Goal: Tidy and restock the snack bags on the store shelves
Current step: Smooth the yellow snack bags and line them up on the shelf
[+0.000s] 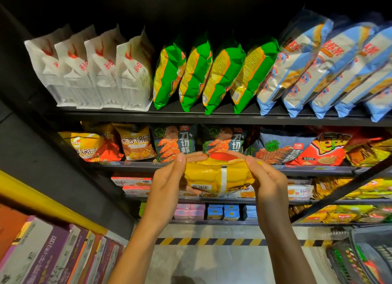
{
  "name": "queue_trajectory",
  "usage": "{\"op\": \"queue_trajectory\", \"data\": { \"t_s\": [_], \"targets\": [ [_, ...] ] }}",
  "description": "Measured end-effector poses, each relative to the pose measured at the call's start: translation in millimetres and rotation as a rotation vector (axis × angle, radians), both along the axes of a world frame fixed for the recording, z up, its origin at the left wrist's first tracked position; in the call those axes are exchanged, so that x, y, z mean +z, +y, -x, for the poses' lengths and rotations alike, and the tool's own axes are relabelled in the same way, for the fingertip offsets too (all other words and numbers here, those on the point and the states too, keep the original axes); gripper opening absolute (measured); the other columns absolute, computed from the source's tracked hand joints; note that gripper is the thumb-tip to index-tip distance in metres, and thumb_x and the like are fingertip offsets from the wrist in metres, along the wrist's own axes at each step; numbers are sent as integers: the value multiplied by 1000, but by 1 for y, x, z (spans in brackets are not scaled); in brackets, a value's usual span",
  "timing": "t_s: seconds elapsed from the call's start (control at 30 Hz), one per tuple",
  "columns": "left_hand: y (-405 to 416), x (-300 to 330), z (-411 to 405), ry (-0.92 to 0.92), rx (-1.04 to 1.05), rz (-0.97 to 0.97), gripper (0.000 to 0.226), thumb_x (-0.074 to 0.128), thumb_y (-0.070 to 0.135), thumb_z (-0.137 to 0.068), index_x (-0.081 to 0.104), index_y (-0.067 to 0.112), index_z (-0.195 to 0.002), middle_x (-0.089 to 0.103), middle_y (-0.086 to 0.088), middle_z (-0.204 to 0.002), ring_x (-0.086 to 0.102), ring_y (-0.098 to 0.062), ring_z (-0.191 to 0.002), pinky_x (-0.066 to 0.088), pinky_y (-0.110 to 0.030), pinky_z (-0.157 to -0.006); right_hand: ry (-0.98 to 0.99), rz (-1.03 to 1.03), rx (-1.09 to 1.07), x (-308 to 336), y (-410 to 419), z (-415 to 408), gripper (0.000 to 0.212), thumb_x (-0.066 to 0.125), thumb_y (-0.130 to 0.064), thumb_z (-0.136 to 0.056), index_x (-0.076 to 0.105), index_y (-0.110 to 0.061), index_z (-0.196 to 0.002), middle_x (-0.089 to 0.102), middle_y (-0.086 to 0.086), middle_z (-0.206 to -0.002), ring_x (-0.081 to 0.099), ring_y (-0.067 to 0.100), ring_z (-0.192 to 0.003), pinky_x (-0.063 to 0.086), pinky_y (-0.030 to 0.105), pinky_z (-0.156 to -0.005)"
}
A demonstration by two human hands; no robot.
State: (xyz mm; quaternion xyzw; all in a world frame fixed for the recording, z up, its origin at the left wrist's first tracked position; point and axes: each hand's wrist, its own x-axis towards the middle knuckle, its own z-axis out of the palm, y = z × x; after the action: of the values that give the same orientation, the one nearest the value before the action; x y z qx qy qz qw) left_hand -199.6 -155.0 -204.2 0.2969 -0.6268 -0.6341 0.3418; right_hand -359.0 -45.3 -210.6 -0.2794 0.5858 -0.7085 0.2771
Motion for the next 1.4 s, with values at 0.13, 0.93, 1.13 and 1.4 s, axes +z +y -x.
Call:
{"op": "queue_trajectory", "data": {
  "t_s": [0.13,0.93,1.13,1.4],
  "targets": [
    [-9,-3,-8,-57,-88,275,45,32,28,-111,75,23,-124,61,11,-144,51,-8,-138,42,-18,-108,-46,-34,114,-5,-3,10,51,49,-67,-95,77,-31,-118,66,-7,-140,55,18,-137,36,52,-118],
    [-41,38,24,160,8,87,80,78,10,-81,40,36,-147,68,10,-134,65,-14,-124,57,-30,-95,144,117,156,22,-30,28,60,70,-4,-91,55,-24,-145,68,-10,-135,63,10,-128,57,36,-101],
    [-63,105,37,218,-37,252,83,75,11,-80,39,21,-153,63,4,-141,63,-12,-127,55,-34,-102,312,163,96,78,-50,50,51,74,-23,-87,62,-34,-135,69,-23,-129,61,0,-126,56,23,-97],
    [-91,207,47,236,-72,527,79,88,31,-77,50,26,-146,68,6,-135,65,-13,-124,56,-27,-96,433,312,49,172,-78,72,45,70,4,-90,67,-26,-123,78,-15,-107,74,6,-101,64,30,-73]
  ]
}}
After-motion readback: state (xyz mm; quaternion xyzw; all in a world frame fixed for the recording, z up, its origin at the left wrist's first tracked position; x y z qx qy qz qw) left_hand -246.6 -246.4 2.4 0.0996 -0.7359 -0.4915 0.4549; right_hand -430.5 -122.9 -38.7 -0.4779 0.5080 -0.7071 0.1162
